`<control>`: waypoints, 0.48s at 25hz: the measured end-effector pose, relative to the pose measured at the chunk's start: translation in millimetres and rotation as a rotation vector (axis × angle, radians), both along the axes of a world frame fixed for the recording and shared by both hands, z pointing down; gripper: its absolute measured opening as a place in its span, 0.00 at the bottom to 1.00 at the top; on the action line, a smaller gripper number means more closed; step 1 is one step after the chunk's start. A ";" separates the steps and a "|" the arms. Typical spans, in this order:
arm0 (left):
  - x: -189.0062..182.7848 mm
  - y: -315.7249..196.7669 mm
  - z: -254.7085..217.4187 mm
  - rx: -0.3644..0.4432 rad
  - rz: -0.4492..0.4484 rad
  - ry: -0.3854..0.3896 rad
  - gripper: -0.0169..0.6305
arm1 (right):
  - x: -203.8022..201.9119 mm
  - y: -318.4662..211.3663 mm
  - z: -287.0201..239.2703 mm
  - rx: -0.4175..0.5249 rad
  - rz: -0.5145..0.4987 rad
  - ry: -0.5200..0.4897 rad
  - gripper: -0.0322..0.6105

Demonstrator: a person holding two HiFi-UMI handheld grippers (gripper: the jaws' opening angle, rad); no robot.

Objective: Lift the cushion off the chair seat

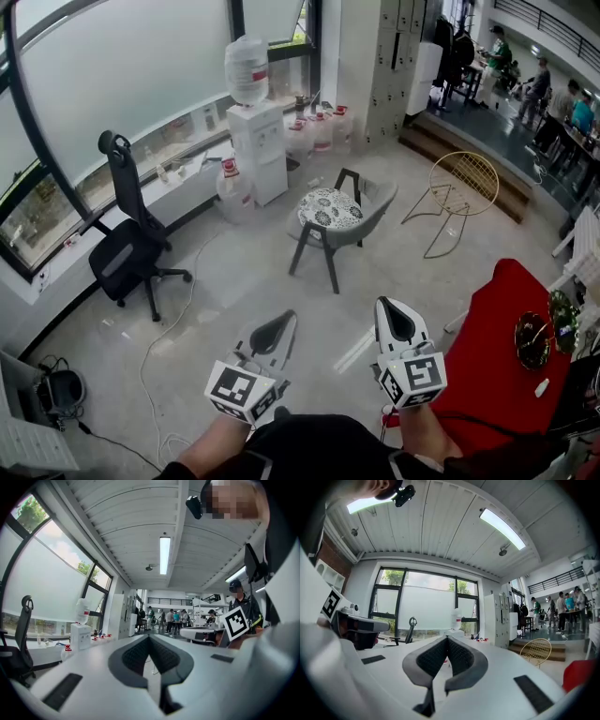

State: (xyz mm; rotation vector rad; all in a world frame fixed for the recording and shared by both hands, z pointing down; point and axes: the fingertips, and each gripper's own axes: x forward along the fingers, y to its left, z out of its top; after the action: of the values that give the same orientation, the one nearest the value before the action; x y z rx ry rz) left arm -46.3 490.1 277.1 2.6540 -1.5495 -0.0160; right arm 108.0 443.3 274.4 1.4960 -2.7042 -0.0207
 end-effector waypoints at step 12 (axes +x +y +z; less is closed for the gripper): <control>-35.0 -5.3 3.6 0.006 0.007 0.014 0.04 | -29.5 -2.9 -1.6 -0.001 0.001 -0.016 0.06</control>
State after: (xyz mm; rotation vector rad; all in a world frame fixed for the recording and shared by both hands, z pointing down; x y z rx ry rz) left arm -81.3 484.8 280.7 2.6579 -1.5387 -0.0384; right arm 78.5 440.4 272.8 1.5033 -2.7159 -0.0069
